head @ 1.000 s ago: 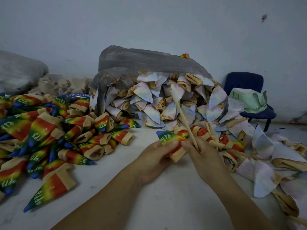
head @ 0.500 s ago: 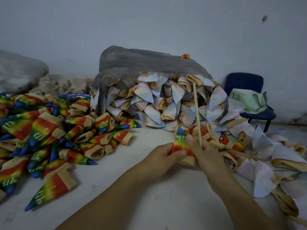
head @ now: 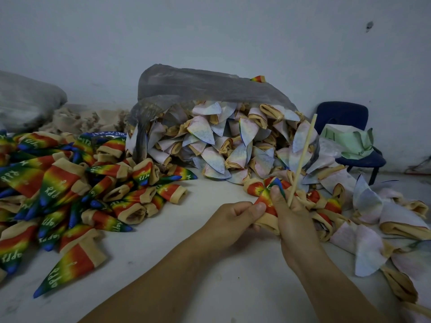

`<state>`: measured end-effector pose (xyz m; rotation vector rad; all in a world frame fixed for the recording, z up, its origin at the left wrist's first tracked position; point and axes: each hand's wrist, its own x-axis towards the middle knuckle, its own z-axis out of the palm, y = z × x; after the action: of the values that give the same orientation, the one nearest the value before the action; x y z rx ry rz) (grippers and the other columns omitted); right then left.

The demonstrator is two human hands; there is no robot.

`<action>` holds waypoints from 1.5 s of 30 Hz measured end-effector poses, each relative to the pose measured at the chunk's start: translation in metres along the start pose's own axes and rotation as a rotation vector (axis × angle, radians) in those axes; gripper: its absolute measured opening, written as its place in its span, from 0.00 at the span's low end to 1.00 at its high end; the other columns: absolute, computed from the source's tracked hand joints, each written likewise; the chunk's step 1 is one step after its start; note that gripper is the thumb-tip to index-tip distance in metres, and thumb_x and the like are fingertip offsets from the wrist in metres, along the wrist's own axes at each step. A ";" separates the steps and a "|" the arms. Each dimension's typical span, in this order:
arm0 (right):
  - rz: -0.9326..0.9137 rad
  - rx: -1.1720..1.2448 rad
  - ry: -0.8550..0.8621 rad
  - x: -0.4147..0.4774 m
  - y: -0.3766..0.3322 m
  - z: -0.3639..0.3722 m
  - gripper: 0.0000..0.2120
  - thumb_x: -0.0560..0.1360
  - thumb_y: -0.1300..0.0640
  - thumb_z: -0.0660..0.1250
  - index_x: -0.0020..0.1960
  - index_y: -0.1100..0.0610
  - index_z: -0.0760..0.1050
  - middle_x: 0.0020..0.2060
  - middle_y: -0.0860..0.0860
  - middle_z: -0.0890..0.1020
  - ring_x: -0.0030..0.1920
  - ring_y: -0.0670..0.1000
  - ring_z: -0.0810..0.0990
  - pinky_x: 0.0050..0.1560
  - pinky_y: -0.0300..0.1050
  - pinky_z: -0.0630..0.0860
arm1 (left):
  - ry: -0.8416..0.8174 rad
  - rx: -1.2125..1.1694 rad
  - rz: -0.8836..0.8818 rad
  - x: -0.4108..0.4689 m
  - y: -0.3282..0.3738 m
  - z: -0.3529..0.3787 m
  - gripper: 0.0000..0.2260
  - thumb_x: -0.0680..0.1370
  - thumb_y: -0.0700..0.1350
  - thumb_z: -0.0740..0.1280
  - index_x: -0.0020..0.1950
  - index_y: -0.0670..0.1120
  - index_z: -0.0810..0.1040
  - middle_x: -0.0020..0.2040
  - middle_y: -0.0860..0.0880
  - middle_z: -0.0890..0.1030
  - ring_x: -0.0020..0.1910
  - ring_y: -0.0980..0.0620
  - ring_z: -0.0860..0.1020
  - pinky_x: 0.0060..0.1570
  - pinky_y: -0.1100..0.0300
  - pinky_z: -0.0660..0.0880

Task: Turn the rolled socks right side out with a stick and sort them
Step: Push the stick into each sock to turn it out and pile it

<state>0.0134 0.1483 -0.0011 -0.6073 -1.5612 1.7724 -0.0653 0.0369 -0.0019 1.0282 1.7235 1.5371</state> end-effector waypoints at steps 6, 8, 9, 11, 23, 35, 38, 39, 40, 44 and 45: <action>-0.023 -0.097 -0.096 0.000 0.000 -0.005 0.14 0.71 0.39 0.64 0.48 0.46 0.80 0.42 0.48 0.85 0.41 0.46 0.84 0.39 0.42 0.80 | 0.032 -0.093 0.000 -0.001 -0.008 -0.003 0.15 0.81 0.59 0.60 0.41 0.54 0.79 0.35 0.59 0.77 0.37 0.62 0.73 0.42 0.69 0.70; -0.070 -0.154 -0.113 -0.002 0.002 -0.004 0.07 0.75 0.45 0.64 0.50 0.44 0.77 0.38 0.40 0.84 0.37 0.39 0.82 0.32 0.31 0.75 | 0.080 -0.066 0.011 0.003 -0.011 -0.005 0.12 0.83 0.53 0.59 0.44 0.54 0.78 0.36 0.60 0.77 0.38 0.62 0.73 0.43 0.69 0.71; -0.090 -0.193 -0.133 -0.002 0.003 -0.002 0.05 0.76 0.46 0.64 0.51 0.43 0.76 0.35 0.37 0.83 0.35 0.35 0.80 0.29 0.27 0.72 | 0.118 -0.053 0.017 0.004 -0.013 -0.007 0.11 0.84 0.52 0.59 0.45 0.54 0.78 0.36 0.59 0.77 0.38 0.60 0.73 0.43 0.67 0.71; -0.101 -0.288 -0.191 -0.005 0.006 0.002 0.05 0.77 0.45 0.62 0.50 0.43 0.76 0.31 0.35 0.80 0.31 0.33 0.77 0.27 0.26 0.69 | 0.186 -0.066 0.036 0.007 -0.015 -0.010 0.09 0.83 0.51 0.60 0.48 0.54 0.78 0.37 0.57 0.78 0.38 0.58 0.74 0.43 0.64 0.71; -0.034 -0.997 -0.263 0.000 0.003 -0.017 0.16 0.75 0.35 0.58 0.50 0.46 0.73 0.36 0.45 0.79 0.36 0.43 0.77 0.34 0.40 0.68 | 0.574 1.193 -0.341 0.001 -0.032 -0.076 0.25 0.83 0.53 0.57 0.78 0.45 0.59 0.77 0.46 0.62 0.76 0.45 0.58 0.75 0.51 0.54; -0.239 -0.584 -0.053 -0.006 -0.010 -0.011 0.22 0.69 0.32 0.56 0.44 0.47 0.78 0.40 0.45 0.81 0.39 0.39 0.76 0.38 0.39 0.71 | 0.621 -0.077 0.076 0.000 0.001 -0.048 0.13 0.81 0.44 0.65 0.49 0.61 0.84 0.46 0.60 0.85 0.47 0.61 0.82 0.45 0.71 0.76; -0.224 -0.392 -0.189 -0.007 -0.012 -0.007 0.08 0.74 0.43 0.63 0.52 0.41 0.77 0.44 0.31 0.80 0.47 0.27 0.75 0.40 0.26 0.71 | 0.448 -0.492 -0.048 0.004 -0.006 -0.029 0.08 0.80 0.42 0.67 0.53 0.52 0.84 0.50 0.50 0.86 0.49 0.54 0.85 0.42 0.65 0.79; -0.227 -0.354 -0.225 -0.008 -0.011 -0.006 0.07 0.75 0.48 0.65 0.52 0.42 0.77 0.45 0.32 0.80 0.47 0.27 0.76 0.40 0.23 0.71 | 0.408 -0.570 -0.050 0.005 -0.008 -0.025 0.08 0.77 0.42 0.69 0.55 0.48 0.83 0.51 0.46 0.86 0.49 0.51 0.85 0.43 0.63 0.80; -0.225 -0.331 -0.257 -0.009 -0.009 -0.005 0.07 0.75 0.50 0.66 0.52 0.41 0.77 0.44 0.34 0.81 0.47 0.29 0.77 0.40 0.22 0.71 | 0.373 -0.630 -0.041 0.005 -0.010 -0.023 0.11 0.74 0.43 0.70 0.56 0.46 0.83 0.52 0.44 0.86 0.49 0.50 0.85 0.43 0.62 0.80; -0.234 -0.346 -0.288 -0.011 -0.007 -0.001 0.05 0.74 0.50 0.68 0.46 0.40 0.76 0.37 0.36 0.82 0.40 0.35 0.80 0.37 0.27 0.73 | 0.322 -0.651 -0.004 0.007 -0.013 -0.018 0.12 0.71 0.45 0.72 0.54 0.45 0.84 0.52 0.42 0.85 0.49 0.47 0.85 0.43 0.61 0.80; -0.261 -0.356 -0.268 -0.011 -0.007 -0.001 0.05 0.75 0.51 0.67 0.45 0.41 0.75 0.36 0.35 0.81 0.39 0.34 0.79 0.36 0.26 0.72 | 0.310 -0.635 -0.001 0.007 -0.012 -0.017 0.10 0.72 0.44 0.71 0.52 0.46 0.85 0.52 0.42 0.85 0.50 0.47 0.85 0.44 0.60 0.81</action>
<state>0.0227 0.1415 0.0050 -0.3150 -2.0625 1.4341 -0.0850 0.0335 -0.0113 0.4812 1.2587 2.1300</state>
